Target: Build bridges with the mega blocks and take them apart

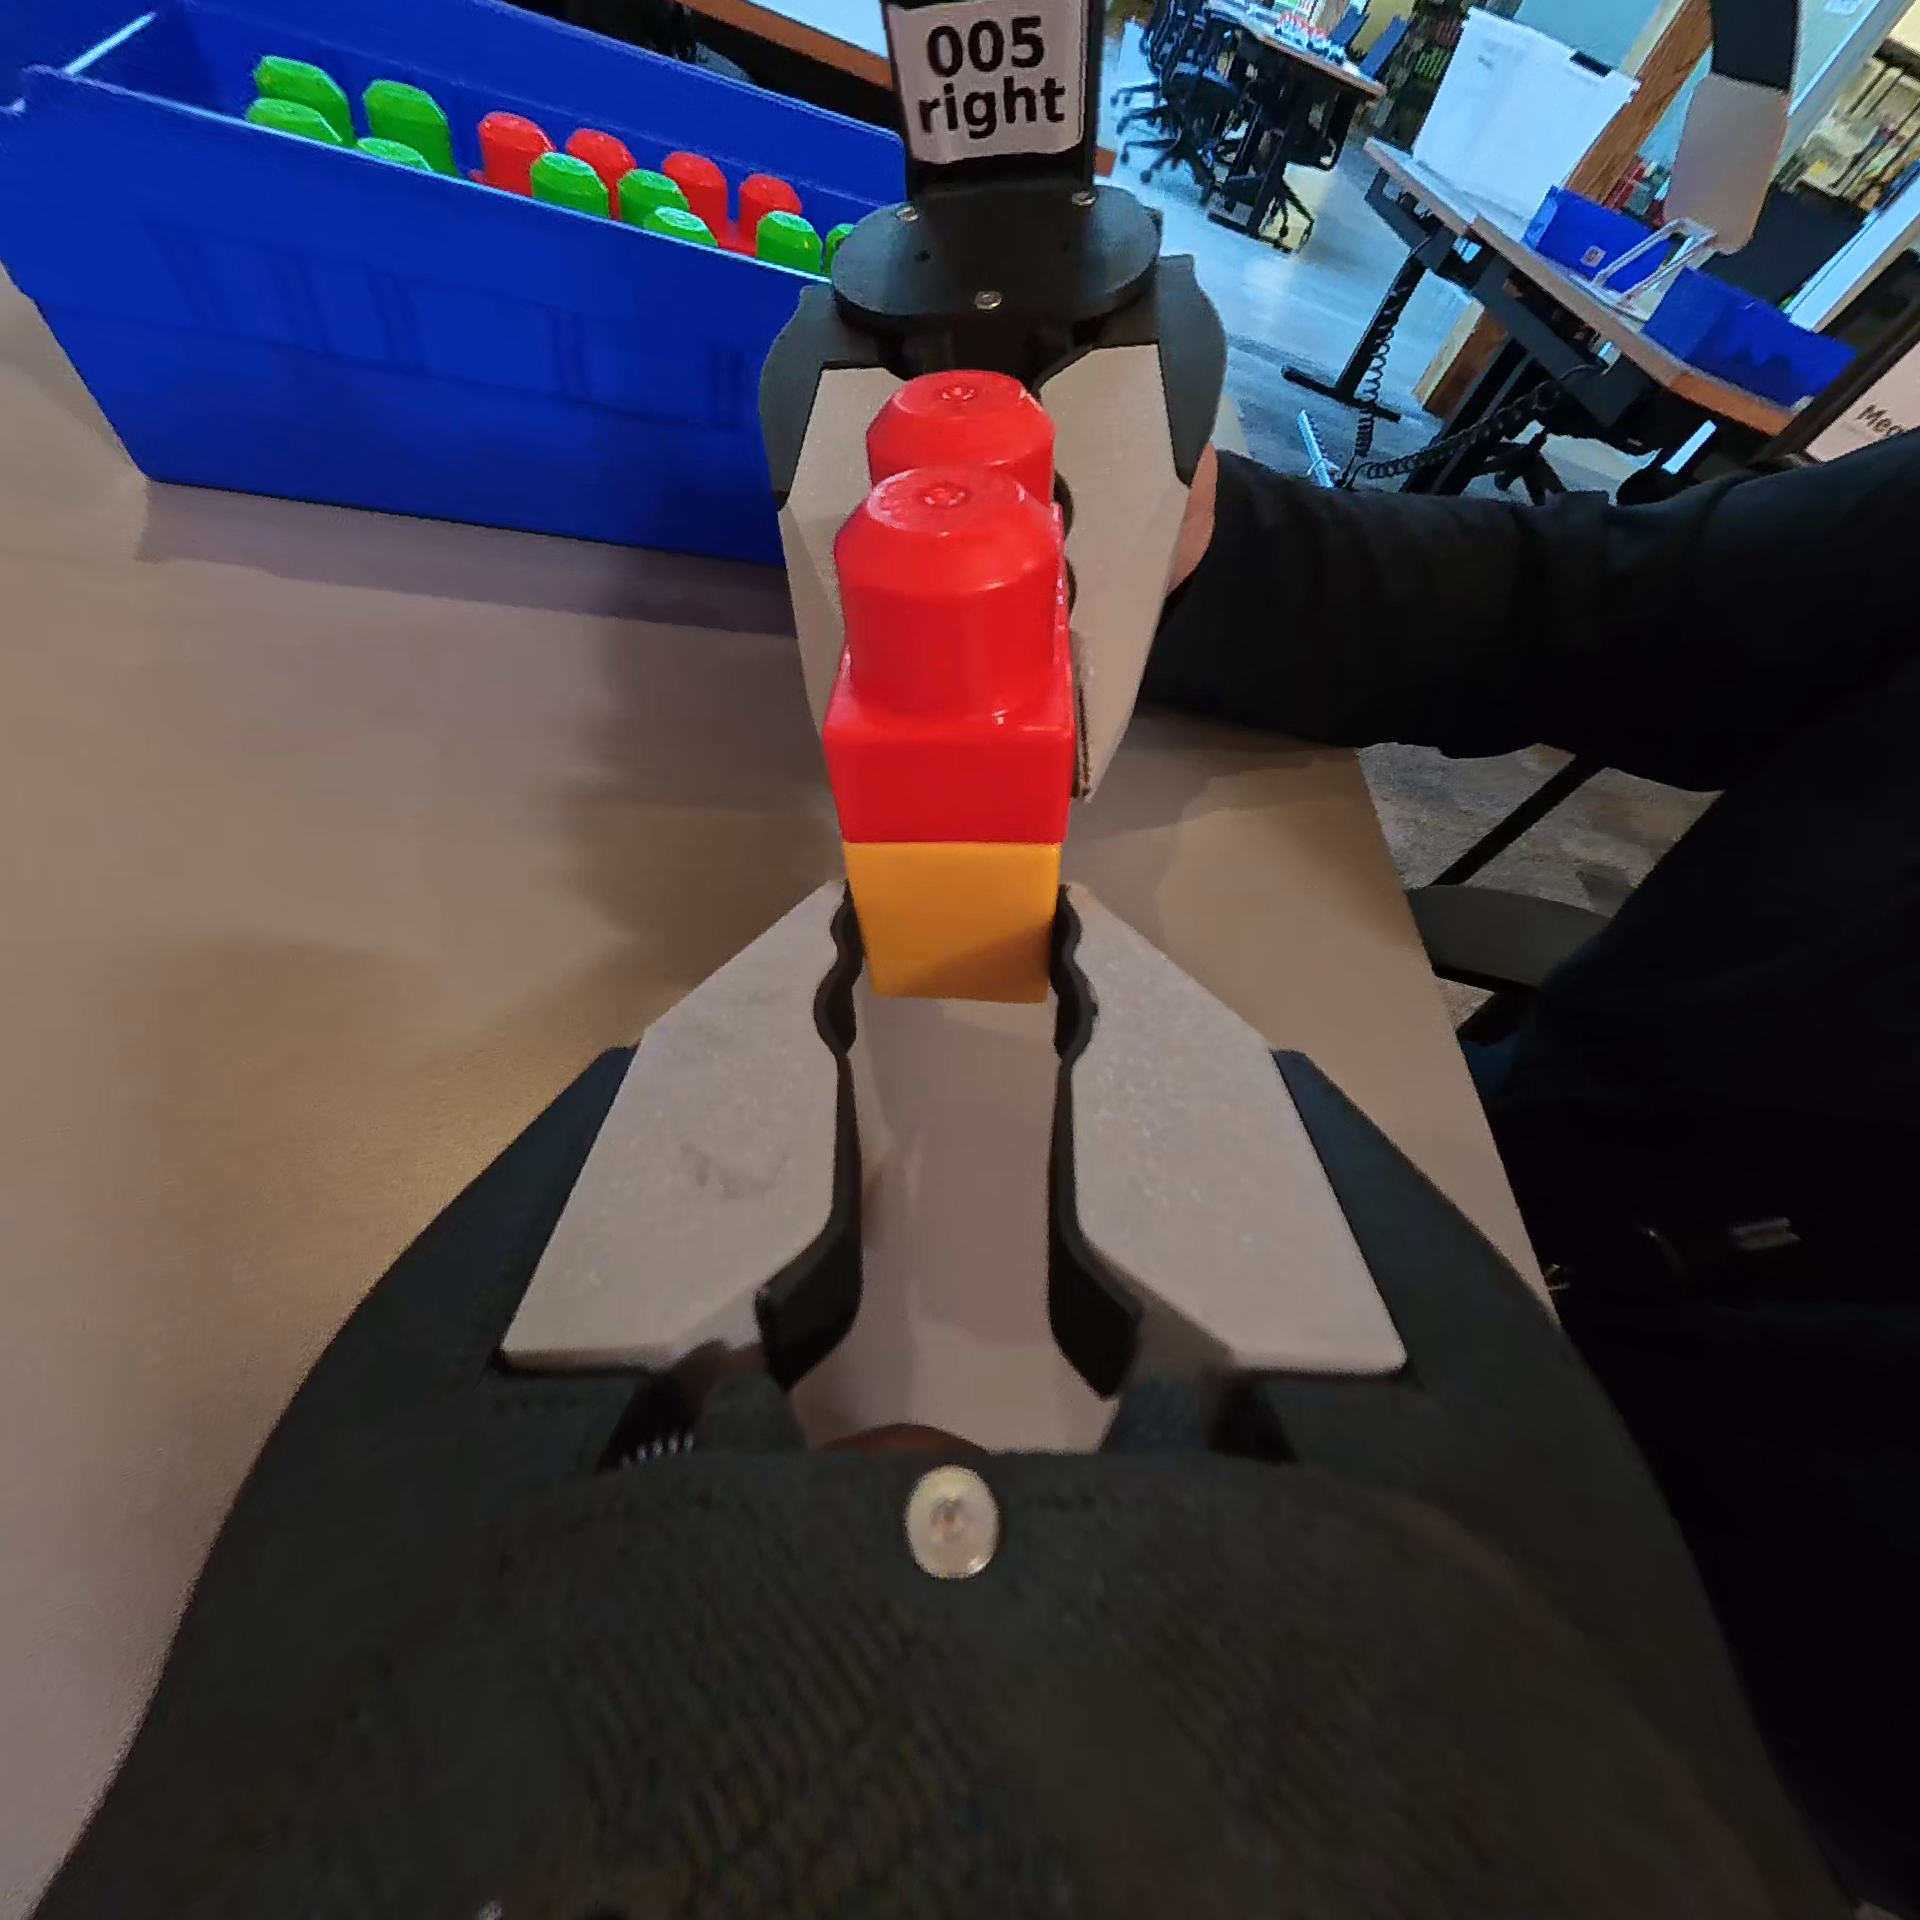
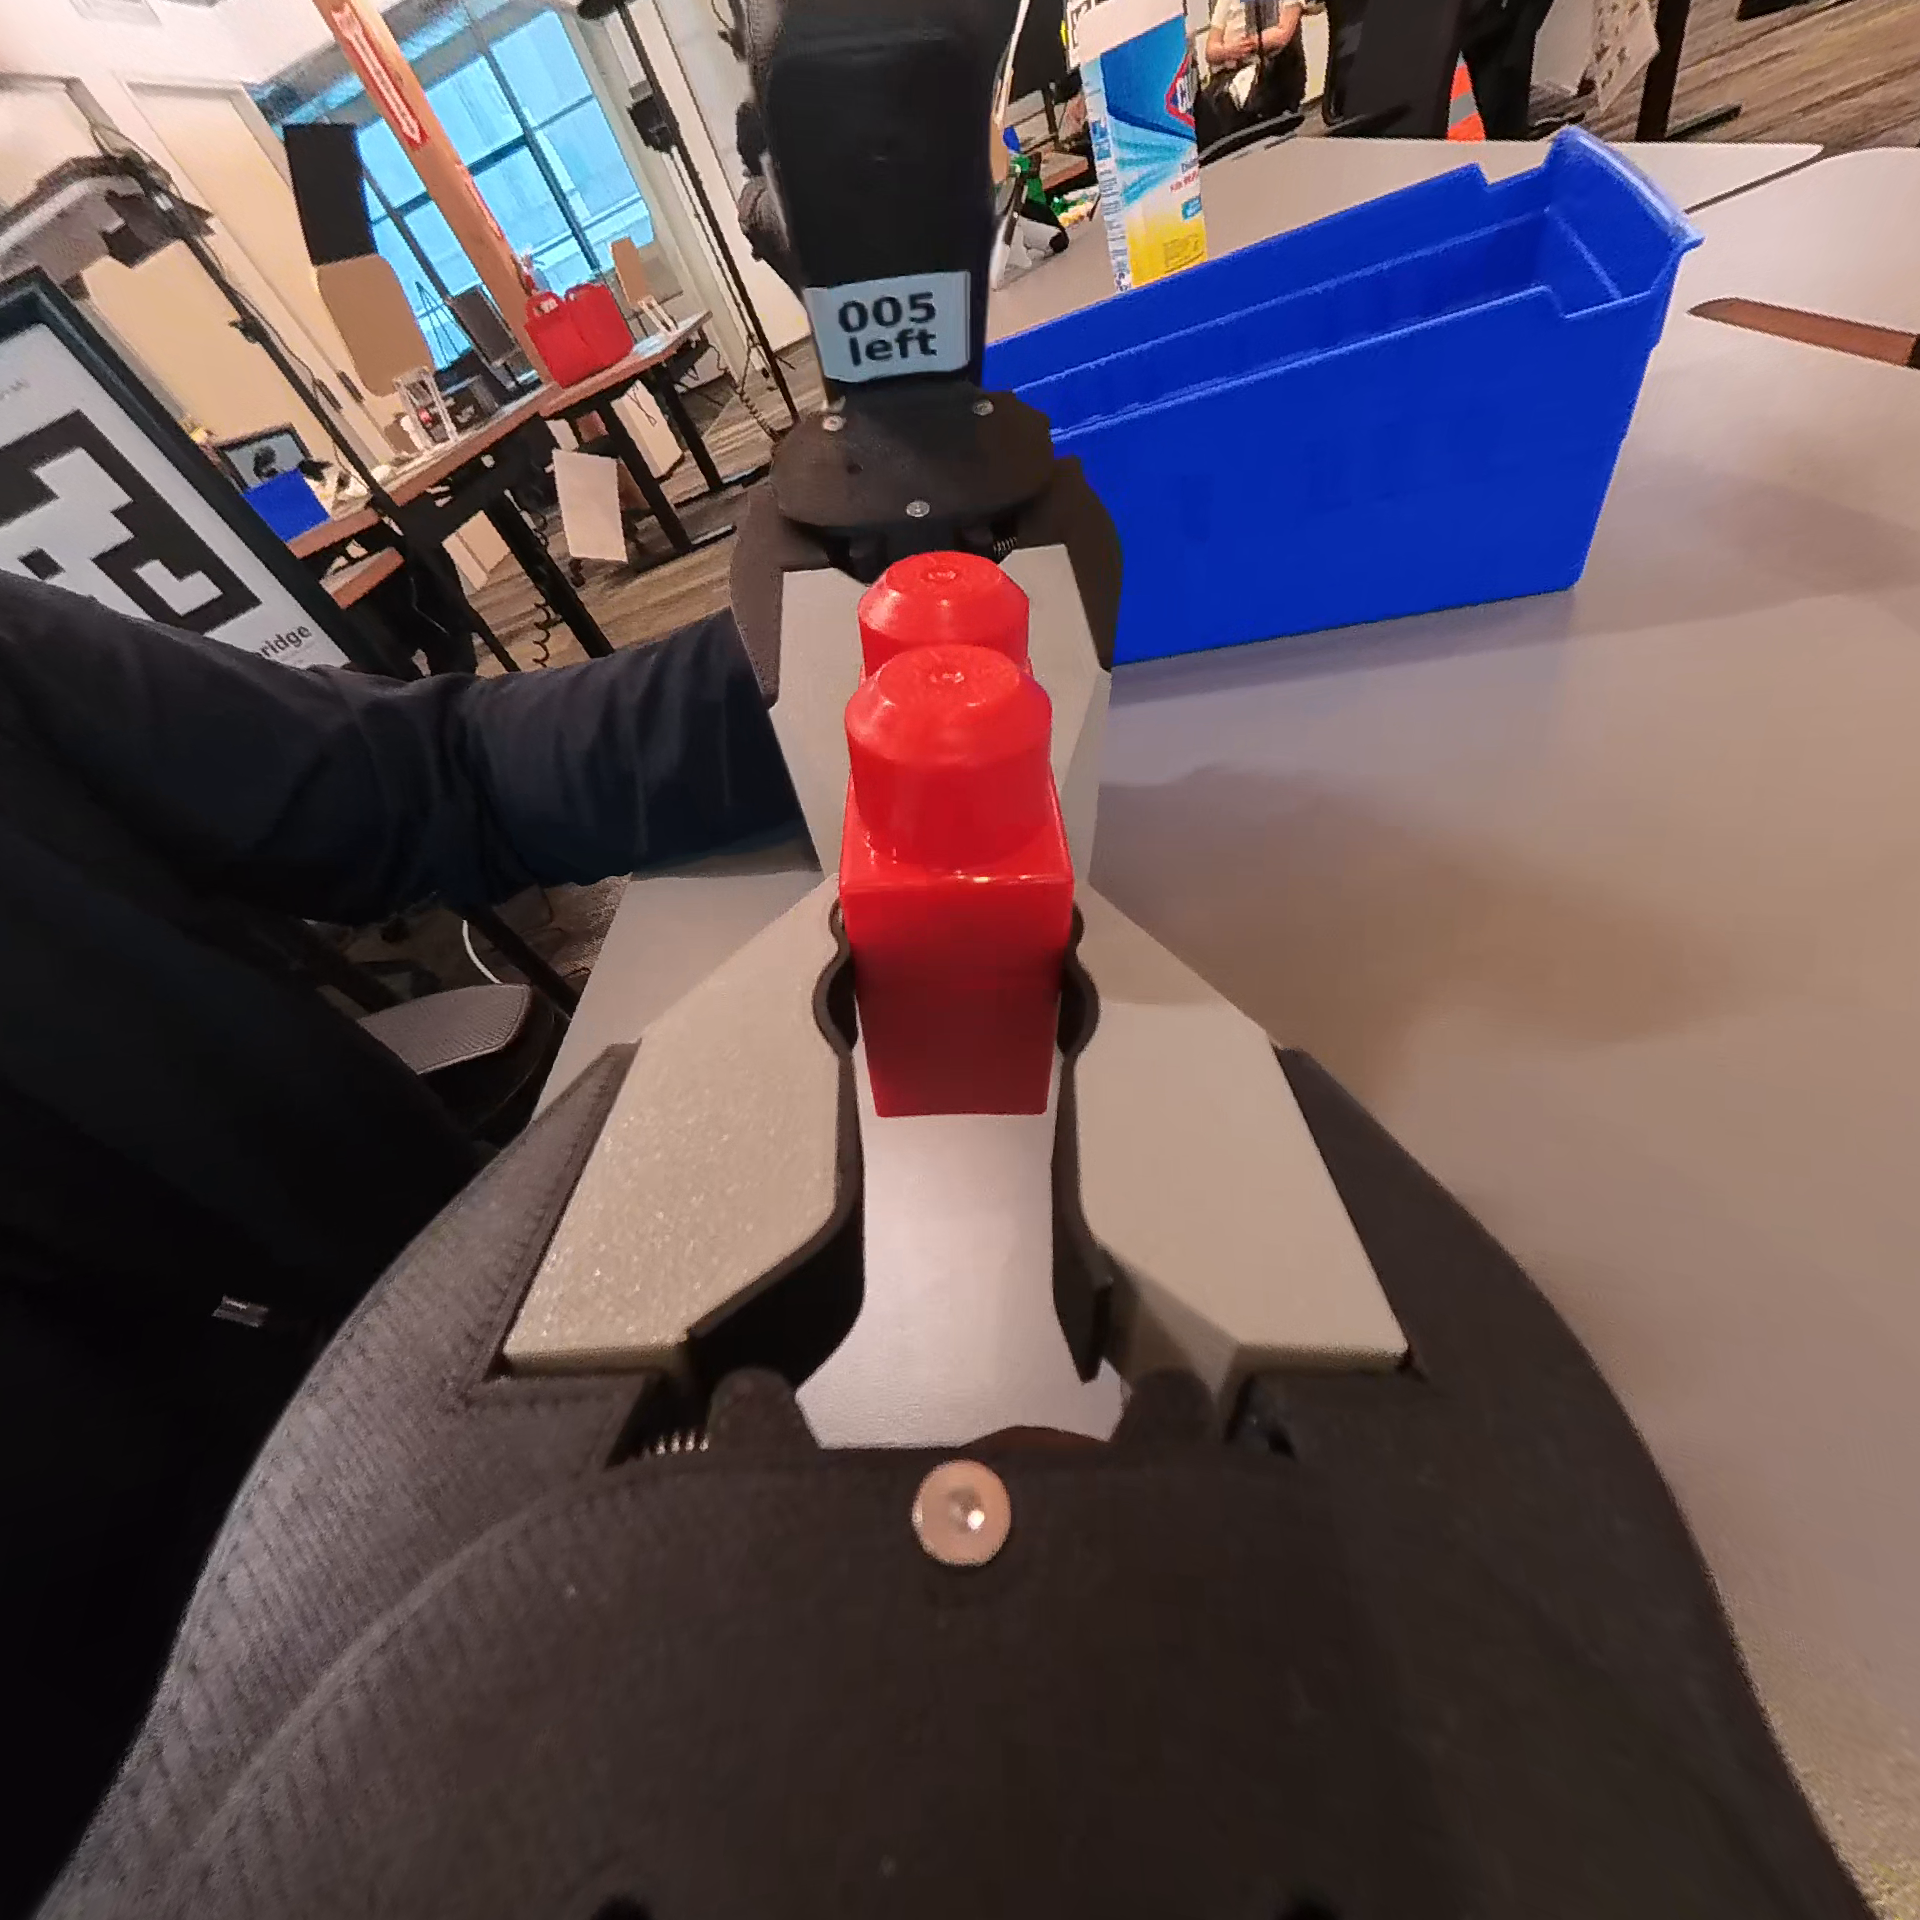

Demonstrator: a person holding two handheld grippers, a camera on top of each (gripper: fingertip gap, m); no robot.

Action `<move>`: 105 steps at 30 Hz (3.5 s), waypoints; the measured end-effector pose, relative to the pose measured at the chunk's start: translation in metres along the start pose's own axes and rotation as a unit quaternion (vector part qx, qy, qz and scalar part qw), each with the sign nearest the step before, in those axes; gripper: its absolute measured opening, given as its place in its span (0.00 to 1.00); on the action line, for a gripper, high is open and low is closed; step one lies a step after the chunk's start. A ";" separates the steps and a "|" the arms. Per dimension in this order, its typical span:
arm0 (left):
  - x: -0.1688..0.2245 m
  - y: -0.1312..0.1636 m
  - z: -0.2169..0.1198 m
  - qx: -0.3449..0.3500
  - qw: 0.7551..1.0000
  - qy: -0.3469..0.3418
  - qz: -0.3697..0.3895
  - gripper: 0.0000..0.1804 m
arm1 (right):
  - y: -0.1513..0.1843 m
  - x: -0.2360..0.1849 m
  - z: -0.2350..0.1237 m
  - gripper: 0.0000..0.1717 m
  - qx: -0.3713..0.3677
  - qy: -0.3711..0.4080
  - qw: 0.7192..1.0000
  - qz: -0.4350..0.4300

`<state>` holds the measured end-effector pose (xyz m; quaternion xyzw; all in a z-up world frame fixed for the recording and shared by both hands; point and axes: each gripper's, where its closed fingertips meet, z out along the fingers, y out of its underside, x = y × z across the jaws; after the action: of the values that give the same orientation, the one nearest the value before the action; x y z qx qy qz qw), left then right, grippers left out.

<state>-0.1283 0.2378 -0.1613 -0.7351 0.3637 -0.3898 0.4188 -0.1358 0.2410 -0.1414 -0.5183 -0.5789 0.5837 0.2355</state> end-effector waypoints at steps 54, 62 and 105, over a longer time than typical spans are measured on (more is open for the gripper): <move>-0.037 -0.024 -0.028 0.087 0.990 -0.078 -0.081 0.30 | -0.082 -0.007 -0.173 0.19 0.116 0.264 0.953 -0.088; -0.032 -0.020 -0.018 0.066 0.992 -0.083 -0.067 0.29 | -0.024 0.029 -0.263 0.19 0.012 0.322 0.944 -0.077; -0.063 -0.003 -0.018 0.022 0.980 -0.196 -0.033 0.28 | -0.048 0.061 -0.061 0.26 0.005 0.452 0.856 -0.250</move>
<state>-0.1711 0.2875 -0.1693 -0.7996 0.2409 -0.2598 0.4849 -0.1196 0.3317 -0.1048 -0.5620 -0.5154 0.2097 0.6121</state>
